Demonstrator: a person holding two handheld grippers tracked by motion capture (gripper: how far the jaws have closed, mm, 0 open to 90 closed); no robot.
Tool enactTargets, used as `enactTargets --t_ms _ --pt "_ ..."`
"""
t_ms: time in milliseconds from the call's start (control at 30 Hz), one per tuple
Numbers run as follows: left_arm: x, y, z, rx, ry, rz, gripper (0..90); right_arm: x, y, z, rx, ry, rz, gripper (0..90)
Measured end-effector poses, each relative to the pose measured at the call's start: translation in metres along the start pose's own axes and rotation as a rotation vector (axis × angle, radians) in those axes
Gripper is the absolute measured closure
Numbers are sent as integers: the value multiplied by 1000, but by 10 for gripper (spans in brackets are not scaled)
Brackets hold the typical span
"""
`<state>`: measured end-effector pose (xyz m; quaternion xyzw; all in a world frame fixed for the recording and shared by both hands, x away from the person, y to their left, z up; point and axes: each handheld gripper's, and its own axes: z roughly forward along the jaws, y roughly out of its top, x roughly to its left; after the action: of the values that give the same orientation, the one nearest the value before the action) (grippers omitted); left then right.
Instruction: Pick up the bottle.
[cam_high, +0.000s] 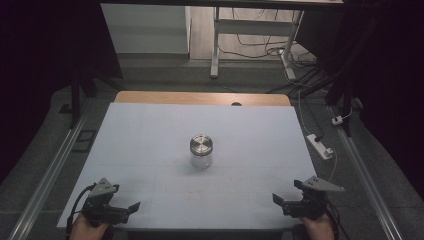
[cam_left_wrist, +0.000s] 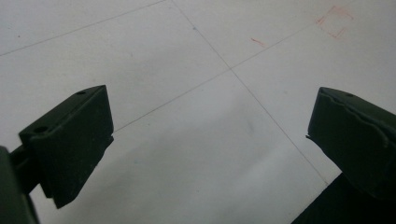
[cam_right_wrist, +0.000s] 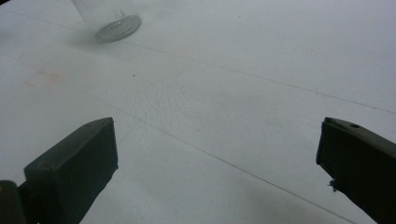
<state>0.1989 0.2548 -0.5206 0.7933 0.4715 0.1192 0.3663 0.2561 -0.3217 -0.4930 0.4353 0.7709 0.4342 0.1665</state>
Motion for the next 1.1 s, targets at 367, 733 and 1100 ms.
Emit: enactTargets --t_ms 367,733,1100 --pt "-1 1 2 20 -6 8 2 2 0 0 3 -2 -20 0" --pt "2 1 2 18 -10 -16 0 3 0 1 12 7 -34 0" --pt "-3 8 1 -27 -33 35 0 4 0 2 19 12 -39 0"
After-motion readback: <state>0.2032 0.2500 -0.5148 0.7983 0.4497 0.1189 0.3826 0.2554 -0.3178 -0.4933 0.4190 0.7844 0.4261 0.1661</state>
